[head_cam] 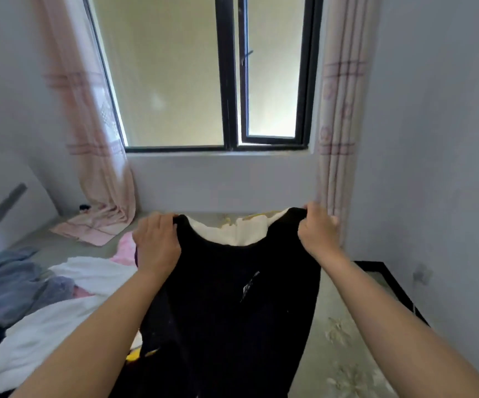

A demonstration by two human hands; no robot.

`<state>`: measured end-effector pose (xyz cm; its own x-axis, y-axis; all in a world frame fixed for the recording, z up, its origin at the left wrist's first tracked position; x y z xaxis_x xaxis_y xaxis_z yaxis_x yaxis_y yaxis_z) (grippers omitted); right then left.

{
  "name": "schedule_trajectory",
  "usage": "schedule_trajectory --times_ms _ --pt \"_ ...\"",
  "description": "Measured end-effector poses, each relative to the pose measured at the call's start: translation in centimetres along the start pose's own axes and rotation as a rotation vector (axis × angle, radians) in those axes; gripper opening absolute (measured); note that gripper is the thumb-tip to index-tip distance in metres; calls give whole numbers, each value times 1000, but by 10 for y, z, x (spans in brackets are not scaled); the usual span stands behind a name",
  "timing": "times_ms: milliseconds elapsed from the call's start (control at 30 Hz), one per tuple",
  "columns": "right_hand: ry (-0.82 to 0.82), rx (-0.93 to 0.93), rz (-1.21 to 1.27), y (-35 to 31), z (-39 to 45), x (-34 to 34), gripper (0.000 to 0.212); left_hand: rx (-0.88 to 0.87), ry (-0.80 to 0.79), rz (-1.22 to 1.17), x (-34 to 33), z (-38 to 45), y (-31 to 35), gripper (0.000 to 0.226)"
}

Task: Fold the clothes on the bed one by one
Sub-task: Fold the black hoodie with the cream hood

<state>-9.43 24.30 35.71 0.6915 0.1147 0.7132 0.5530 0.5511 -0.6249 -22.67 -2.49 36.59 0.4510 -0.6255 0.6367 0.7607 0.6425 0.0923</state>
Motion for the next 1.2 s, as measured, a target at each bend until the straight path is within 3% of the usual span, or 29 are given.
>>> schedule_trajectory --times_ms 167,333,467,567,700,867,1000,1067,1200 --pt "364 149 67 -24 -36 119 24 -180 213 83 96 -2 27 35" --pt "611 224 220 -14 -128 203 39 -397 362 240 166 -53 58 12" --pt "557 74 269 1 -186 240 28 -412 491 219 225 -86 69 11" --pt "500 -40 276 3 -222 259 31 -435 498 195 265 -106 73 12" --pt "585 56 161 -10 -263 275 32 -401 447 107 292 -127 63 12" --pt "756 306 27 -20 -300 260 16 -451 413 181 288 -155 47 14" --pt "709 321 -3 -9 -293 215 17 -476 372 250 258 -167 28 13" --pt "659 320 -14 -1 -282 183 18 -482 321 259 232 -169 15 13" --pt "394 167 -3 24 -237 95 19 -459 148 245 159 -168 -17 15"
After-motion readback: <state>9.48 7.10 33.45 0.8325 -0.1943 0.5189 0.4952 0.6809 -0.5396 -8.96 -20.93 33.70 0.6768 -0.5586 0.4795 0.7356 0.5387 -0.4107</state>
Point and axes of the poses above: each hand's wrist, its own z-axis towards the middle knuckle, its own x-axis out of the back of the hand, y = z × x, the point moved 7 cm from there along z, towards the middle knuckle, and after that the axes turned 15 degrees about -x, right-handed, at the moved point
